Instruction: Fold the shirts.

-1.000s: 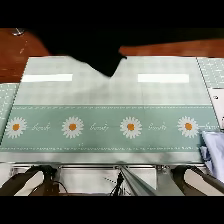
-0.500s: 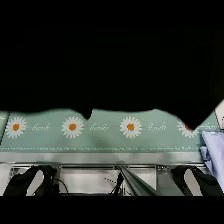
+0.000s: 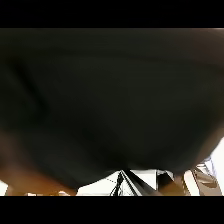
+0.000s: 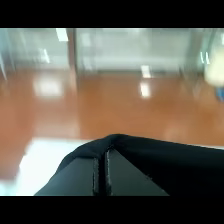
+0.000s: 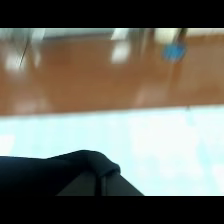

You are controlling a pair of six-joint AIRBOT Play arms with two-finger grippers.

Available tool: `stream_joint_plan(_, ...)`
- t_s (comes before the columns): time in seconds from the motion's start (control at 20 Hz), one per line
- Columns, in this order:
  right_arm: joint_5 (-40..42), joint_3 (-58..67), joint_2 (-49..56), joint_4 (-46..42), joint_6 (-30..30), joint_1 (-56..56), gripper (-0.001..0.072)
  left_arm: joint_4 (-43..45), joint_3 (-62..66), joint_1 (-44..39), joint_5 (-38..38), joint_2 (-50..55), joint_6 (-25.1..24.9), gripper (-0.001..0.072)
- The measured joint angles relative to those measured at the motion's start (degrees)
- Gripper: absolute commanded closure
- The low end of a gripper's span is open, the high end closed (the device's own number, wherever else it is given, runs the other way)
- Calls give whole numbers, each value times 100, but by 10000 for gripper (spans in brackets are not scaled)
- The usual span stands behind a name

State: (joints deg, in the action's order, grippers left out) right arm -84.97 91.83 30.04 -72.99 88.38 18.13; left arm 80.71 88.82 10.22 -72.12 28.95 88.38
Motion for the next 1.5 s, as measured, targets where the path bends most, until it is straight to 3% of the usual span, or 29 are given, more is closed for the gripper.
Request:
stream_joint_plan(0.2, 564, -1397, 404, 417, -380, -11, 693, -872, -1810, -44, 879, 531, -101, 686)
stream_joint_plan(0.4, 1606, -2020, 1735, 962, -931, -11, 693, -1637, -2592, -400, 2247, 1825, -382, 686)
stream_joint_plan(0.65, 2885, -1987, 3908, 2258, -1537, -17, 693, -1976, -2253, -955, 3775, 3954, -483, 686)
stream_joint_plan(0.85, 3344, -1342, 5311, 2894, -1580, -17, 693, -2041, -1606, -1207, 4194, 5239, -503, 686)
stream_joint_plan(1.2, 2994, -761, 6188, 3027, -1484, 15, 692, -2074, -916, -1064, 3591, 5932, -597, 685)
stream_joint_plan(1.5, 1937, -839, 6295, 1709, -1150, -59, 692, -1722, -710, -745, 1512, 6282, -1005, 685)
